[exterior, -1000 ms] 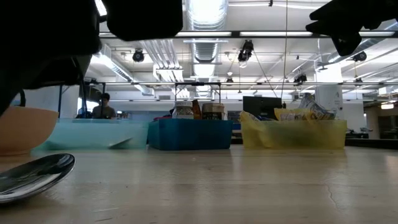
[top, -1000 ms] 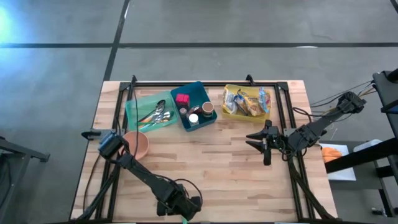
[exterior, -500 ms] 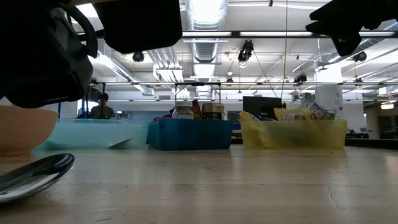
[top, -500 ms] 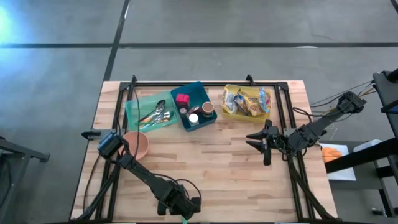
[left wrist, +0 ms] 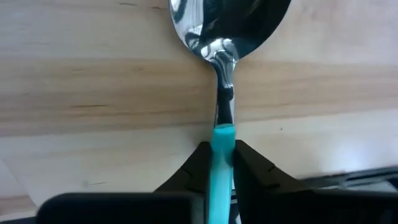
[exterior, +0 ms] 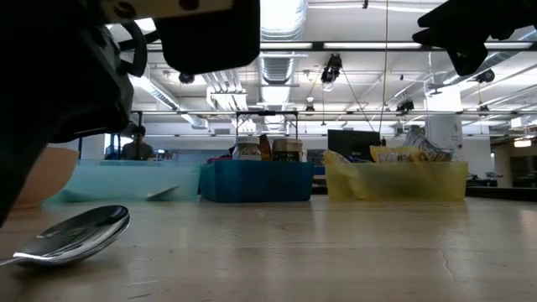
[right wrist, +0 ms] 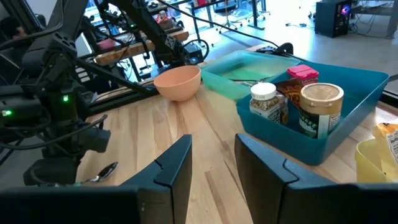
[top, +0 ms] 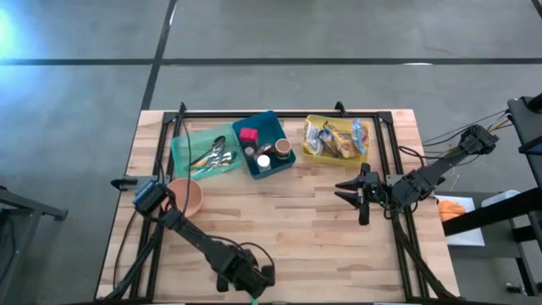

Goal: Pick & Place Food Item
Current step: Put the green spoon into the green bin

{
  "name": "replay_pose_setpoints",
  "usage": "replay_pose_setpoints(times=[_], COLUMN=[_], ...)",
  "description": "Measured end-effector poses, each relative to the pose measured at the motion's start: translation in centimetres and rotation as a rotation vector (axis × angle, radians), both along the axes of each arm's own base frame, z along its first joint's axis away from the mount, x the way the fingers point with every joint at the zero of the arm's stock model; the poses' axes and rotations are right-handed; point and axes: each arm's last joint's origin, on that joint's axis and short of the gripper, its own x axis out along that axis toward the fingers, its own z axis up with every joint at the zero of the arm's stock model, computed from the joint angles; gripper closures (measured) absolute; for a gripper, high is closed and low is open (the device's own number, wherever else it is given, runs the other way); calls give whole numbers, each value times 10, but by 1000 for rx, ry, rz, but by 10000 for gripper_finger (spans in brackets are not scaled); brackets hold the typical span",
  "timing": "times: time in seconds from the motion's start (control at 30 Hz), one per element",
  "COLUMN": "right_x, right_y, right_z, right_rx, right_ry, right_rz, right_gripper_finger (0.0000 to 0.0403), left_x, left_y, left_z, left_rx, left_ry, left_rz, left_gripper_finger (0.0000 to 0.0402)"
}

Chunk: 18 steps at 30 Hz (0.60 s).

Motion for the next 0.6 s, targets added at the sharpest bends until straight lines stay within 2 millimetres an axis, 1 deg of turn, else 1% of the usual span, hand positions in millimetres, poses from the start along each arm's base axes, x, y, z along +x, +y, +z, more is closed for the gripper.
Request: replay_pose_setpoints(times=[0.13, 0.3, 0.47, 0.6], right_x=[0, 0, 0, 0], right_y=[0, 0, 0, 0], right_z=[0, 0, 0, 0], right_rx=[0, 0, 0, 0], right_ry=[0, 0, 0, -1], right_rz=[0, 0, 0, 0], right_gripper_finger=[284, 284, 284, 284], left_x=[2, 6, 6, 6], left_y=[4, 10, 13, 19], left_z=[0, 0, 1, 5], left_rx=[-7, -4, 13, 35], left_ry=[16, 22, 20, 41], left_rz=[45, 80, 73, 93], left_gripper_finger=[340, 336, 357, 372])
